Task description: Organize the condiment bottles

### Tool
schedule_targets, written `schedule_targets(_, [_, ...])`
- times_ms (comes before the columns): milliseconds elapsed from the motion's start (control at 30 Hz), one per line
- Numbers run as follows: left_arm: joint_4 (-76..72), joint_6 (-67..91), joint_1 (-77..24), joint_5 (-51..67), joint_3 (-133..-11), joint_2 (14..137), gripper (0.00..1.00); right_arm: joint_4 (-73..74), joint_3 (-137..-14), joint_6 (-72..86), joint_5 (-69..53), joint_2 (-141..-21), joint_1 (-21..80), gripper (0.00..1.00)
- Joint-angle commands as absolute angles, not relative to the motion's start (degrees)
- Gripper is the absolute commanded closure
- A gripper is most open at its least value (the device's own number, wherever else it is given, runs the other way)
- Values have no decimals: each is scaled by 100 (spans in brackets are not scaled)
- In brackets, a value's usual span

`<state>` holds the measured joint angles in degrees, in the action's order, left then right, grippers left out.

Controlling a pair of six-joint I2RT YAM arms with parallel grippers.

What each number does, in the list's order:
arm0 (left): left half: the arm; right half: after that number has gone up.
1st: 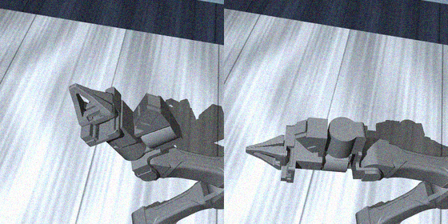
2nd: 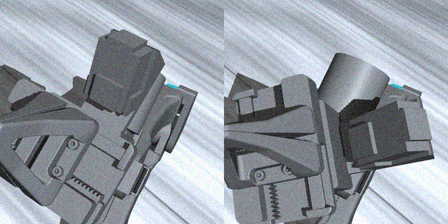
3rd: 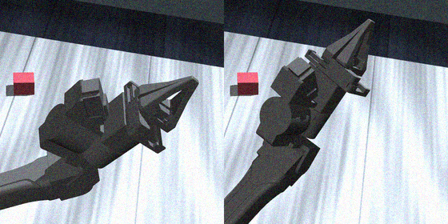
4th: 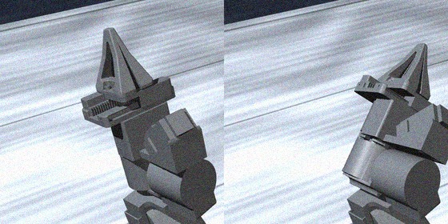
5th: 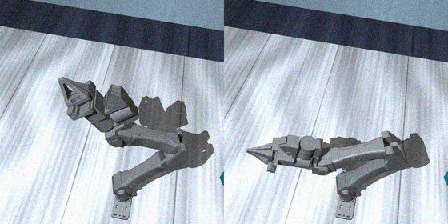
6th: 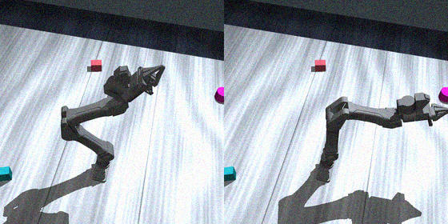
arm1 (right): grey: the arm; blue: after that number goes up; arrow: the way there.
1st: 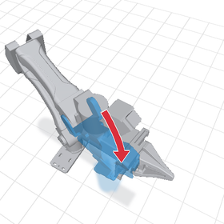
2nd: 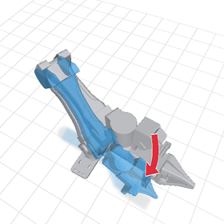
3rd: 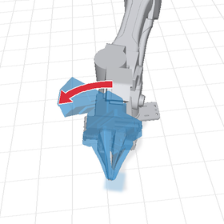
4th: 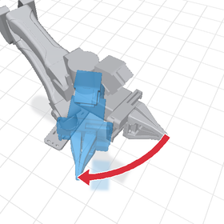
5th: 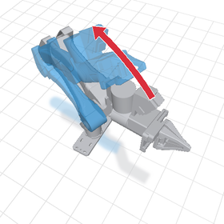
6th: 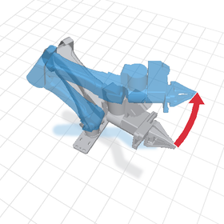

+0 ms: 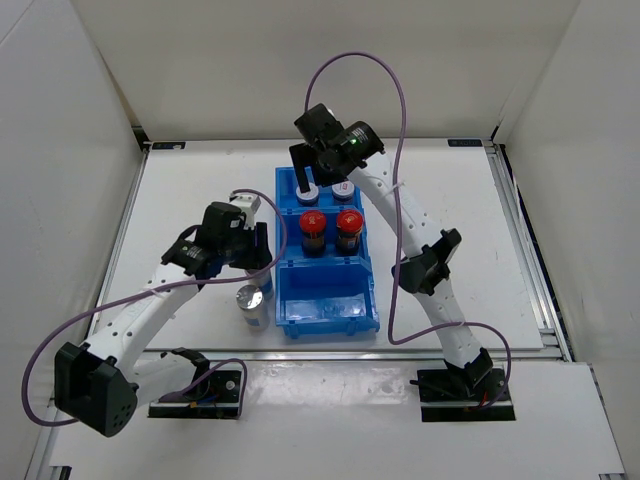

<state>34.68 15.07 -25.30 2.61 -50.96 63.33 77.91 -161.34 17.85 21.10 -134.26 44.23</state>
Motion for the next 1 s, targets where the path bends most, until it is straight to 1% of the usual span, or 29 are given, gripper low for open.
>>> schedule_targets(0, [3516,1512,-2584,220,-4983,6293,34,9343,-16119,1872,2328,-13043,4412,1])
schedule_targets(33, [3516,1512,-2584,220,-4983,6293,30,9343,-16119,1924,2329,-12991,4412,1])
schedule_targets(67, [3516,1460,-2645,220,-4983,6293,17,9343,-16067,1925,2329,-12990,4412,1])
schedule_targets(100, [3516,1459,-2646,168,-4931,6293,12,9343,-16066,1925,2329,-12990,4412,1])
schedule_targets(133, [3516,1459,-2698,167,-4931,6293,9,9343,-16066,1925,2329,-12990,4412,1])
schedule_targets(300, [3516,1459,-2698,114,-4931,6293,8,9343,-15944,2030,2382,-12938,4412,1])
schedule_targets(333, [3516,1459,-2750,114,-4878,6293,10,9343,-15943,2030,2382,-12885,4412,1])
schedule_targets(467, [3516,1345,-2804,-26,-4878,6240,31,9343,-15768,2092,2435,-12762,4412,1])
schedule_targets(500, [3577,1275,-2804,-226,-4965,6240,40,9343,-15689,2144,2435,-12762,4412,1])
schedule_targets(533, [3664,1274,-2804,-359,-5035,6240,46,9343,-15636,2145,2487,-12701,4412,1])
schedule_targets(567, [3665,1214,-2804,-674,-5219,6240,51,9343,-15584,2145,2487,-12639,4412,1])
schedule_targets(600, [3735,1152,-2804,-825,-5334,6240,61,9343,-15505,2145,2540,-12639,4412,1])
schedule_targets(667, [3788,1073,-2804,-1228,-5693,6301,70,9343,-15452,2145,2601,-12516,4412,1])
schedule_targets(700, [3788,994,-2804,-1483,-5826,6302,77,9343,-15390,2145,2671,-12446,4412,1])
schedule_targets(767, [3788,871,-2804,-1720,-6255,6381,87,9343,-15390,2145,2672,-12367,4412,1])
schedule_targets(800, [3788,818,-2804,-1836,-6406,6433,89,9343,-15390,2092,2733,-12305,4412,1])
schedule_targets(867, [3735,677,-2804,-1925,-6748,6503,89,9343,-15118,2092,2847,-12059,4412,1])
schedule_targets(900, [3735,529,-2804,-1846,-7150,6591,89,9343,-15004,2092,2952,-11867,4360,1])
schedule_targets(967, [3735,457,-2804,-1390,-7522,6661,89,9343,-14556,2363,3084,-11647,4298,1])
